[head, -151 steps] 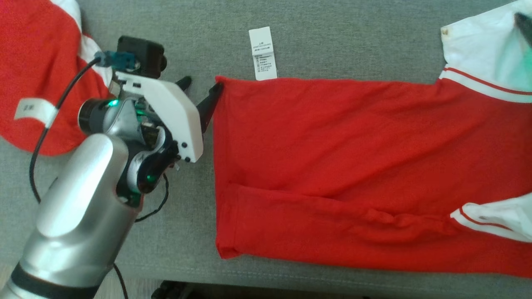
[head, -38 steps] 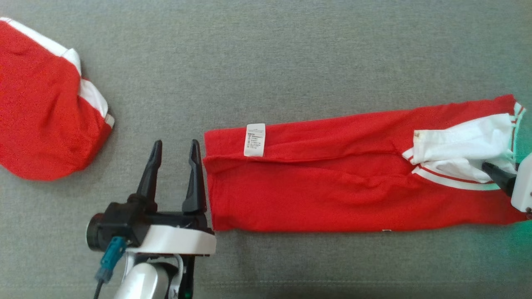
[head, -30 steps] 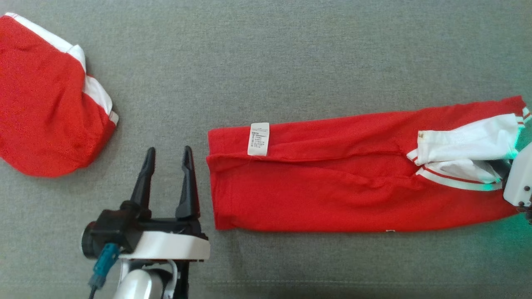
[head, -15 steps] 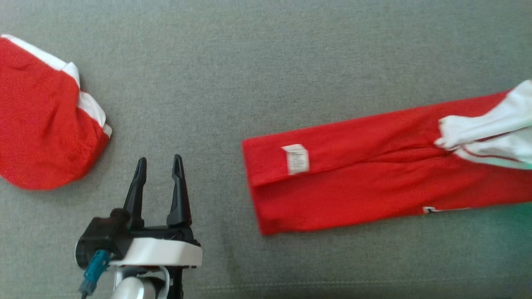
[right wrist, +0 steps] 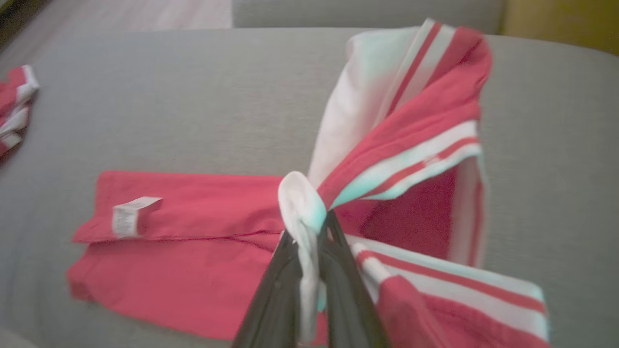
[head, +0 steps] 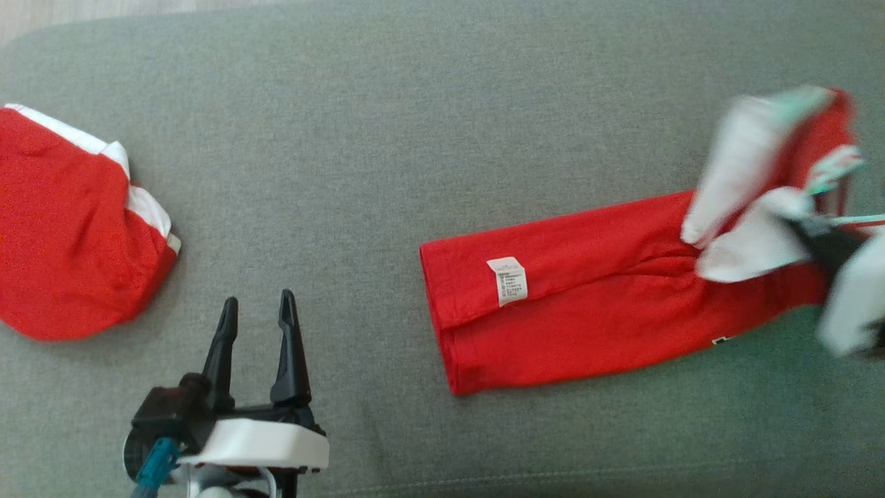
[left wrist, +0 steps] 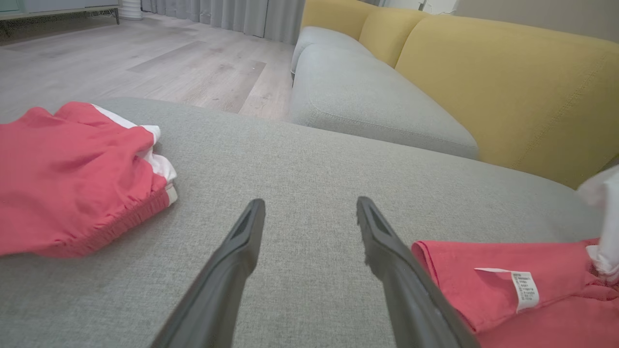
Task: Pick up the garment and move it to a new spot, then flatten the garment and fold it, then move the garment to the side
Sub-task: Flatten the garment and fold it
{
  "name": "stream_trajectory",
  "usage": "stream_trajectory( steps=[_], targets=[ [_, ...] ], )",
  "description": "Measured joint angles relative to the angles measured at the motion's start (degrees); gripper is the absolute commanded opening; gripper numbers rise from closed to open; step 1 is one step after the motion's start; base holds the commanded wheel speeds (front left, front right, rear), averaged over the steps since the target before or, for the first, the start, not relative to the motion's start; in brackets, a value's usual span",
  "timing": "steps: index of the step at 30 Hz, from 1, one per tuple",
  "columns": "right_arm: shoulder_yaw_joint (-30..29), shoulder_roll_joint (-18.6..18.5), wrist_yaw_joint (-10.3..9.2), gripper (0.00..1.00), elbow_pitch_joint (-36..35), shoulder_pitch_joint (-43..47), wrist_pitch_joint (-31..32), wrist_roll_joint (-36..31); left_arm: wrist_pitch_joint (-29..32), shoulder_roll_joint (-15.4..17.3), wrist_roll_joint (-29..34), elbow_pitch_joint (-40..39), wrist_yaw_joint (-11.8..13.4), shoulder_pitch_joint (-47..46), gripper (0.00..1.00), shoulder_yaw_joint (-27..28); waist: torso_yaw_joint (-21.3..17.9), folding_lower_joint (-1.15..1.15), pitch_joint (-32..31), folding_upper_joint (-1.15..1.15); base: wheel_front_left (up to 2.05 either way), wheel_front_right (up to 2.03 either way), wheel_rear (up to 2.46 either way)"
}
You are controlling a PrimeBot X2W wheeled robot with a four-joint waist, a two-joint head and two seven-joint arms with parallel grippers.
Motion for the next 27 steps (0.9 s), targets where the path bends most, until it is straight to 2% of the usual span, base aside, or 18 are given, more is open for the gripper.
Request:
stream_trajectory(
  steps=[7,8,11,17,27],
  targets=[
    [16.8,7.9,0.0,0.0,1.7,-0.1,-1.5,-1.1,0.0,0.0,-0.6,0.7,0.2,-0.1,1.0,-1.0,1.9,0.0,-0.7,0.0,0.0,0.0,0.0],
    [16.8,7.9,0.0,0.0,1.7,-0.1,-1.5,-1.1,0.0,0.0,-0.6,0.7,0.2,-0.1,1.0,-1.0,1.9,0.0,-0.7,0.0,0.0,0.0,0.0],
    [21.1,11.4,0.0,0.0,5.8,-0.2,-3.8,-2.4,0.0,0.0,-1.0,1.2,0.4,0.0,1.0,-1.4,3.2,0.0,-0.9,0.0,0.0,0.0,0.0],
    [24.6,16.1,0.0,0.0,12.4,-3.1,-7.8,-4.3,0.0,0.0,-1.3,2.0,0.6,0.0,1.0,-1.5,5.5,0.0,-1.0,0.0,0.0,0.0,0.0],
    [28.9,19.1,0.0,0.0,15.6,-4.2,-10.6,-5.1,0.0,0.0,-1.4,2.5,0.7,0.4,1.0,-1.8,6.1,0.0,-2.3,0.0,0.0,0.0,0.0]
  ],
)
